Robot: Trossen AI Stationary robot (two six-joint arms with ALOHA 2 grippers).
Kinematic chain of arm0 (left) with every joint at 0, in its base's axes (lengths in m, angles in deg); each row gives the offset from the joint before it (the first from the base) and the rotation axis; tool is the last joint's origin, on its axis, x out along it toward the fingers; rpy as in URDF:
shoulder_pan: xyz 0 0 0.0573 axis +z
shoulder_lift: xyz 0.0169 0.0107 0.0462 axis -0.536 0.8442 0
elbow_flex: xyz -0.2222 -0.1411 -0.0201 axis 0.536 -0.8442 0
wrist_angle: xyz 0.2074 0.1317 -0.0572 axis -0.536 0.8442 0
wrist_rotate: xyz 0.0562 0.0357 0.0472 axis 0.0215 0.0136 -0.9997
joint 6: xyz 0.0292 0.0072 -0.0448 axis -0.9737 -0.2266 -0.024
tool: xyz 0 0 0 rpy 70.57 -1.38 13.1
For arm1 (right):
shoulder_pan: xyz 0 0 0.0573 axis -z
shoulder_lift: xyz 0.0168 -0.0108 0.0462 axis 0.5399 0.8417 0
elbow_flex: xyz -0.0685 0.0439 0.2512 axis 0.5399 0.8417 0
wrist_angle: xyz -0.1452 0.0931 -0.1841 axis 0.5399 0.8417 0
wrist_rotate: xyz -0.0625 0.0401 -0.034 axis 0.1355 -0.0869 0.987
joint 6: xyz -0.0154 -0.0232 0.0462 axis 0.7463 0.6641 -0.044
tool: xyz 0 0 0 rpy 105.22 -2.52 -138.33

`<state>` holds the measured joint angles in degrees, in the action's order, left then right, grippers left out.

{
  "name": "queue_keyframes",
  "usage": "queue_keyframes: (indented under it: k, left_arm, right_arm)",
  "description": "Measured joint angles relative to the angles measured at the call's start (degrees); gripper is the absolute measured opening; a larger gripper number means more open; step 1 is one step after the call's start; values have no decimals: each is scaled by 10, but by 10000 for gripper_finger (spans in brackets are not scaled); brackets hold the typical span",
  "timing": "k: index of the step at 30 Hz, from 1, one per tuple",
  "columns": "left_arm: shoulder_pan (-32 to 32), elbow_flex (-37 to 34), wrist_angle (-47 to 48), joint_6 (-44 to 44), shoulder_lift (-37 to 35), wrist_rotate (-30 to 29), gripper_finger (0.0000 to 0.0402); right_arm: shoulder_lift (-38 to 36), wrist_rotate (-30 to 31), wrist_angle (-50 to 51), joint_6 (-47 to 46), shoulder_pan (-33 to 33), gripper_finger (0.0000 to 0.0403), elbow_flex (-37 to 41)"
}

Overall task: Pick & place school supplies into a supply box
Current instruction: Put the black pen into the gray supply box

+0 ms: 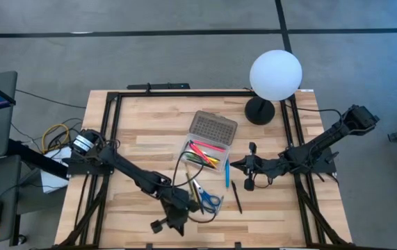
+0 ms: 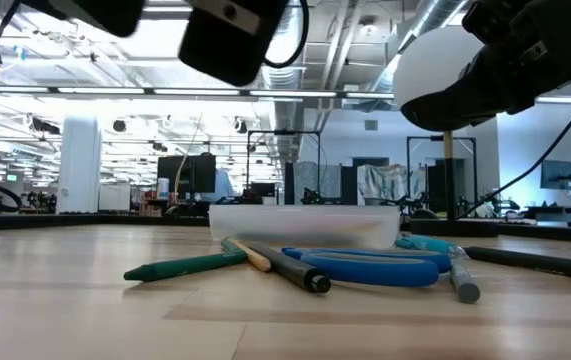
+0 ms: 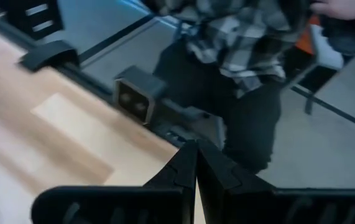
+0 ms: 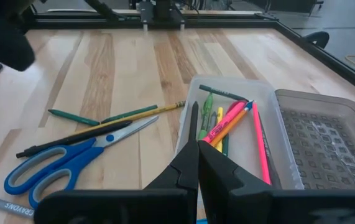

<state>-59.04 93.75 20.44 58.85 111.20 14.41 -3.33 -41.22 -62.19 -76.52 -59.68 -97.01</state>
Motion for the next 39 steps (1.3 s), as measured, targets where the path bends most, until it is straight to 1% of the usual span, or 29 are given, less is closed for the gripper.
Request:
queue_keyframes:
  k: [7, 14, 17, 21, 24, 27, 30, 32, 35, 37, 39]
  left_arm:
    - [-11, 0, -2, -15, 0, 10, 0]
    - [-25, 0, 11, -23, 0, 11, 0]
    - [-41, 0, 25, -50, 0, 29, 0]
    - [-68, 0, 33, -108, 0, 80, 0]
    - [-85, 0, 41, -133, 0, 75, 0]
    - [-95, 0, 54, -136, 0, 48, 0]
    - [-104, -2, 58, -136, 0, 26, 0]
    - [-109, -11, 48, -130, 0, -2, 0]
    - [-116, -28, 36, -94, 0, -85, 0]
    - [-118, -35, 35, -66, 0, -155, 0]
    - [-118, -35, 46, -34, 0, -239, 0]
  right_arm:
    - [0, 0, 0, -9, 0, 0, 0]
    - [0, -2, 4, -85, 0, 0, 0]
    - [0, -29, 5, -114, 0, 0, 0]
    - [0, -77, 5, -133, 0, 0, 0]
    - [0, -126, 5, -134, 0, 0, 0]
    - [0, -163, 3, -134, 2, 0, 0]
    - [0, -164, -22, -177, 5, 0, 0]
    - [0, -164, -25, -201, 4, 0, -3]
    - [2, -150, -11, -203, -21, 0, -19]
    - [15, -118, -2, -187, -47, 0, -35]
    - [29, -82, 9, -169, -75, 0, -54]
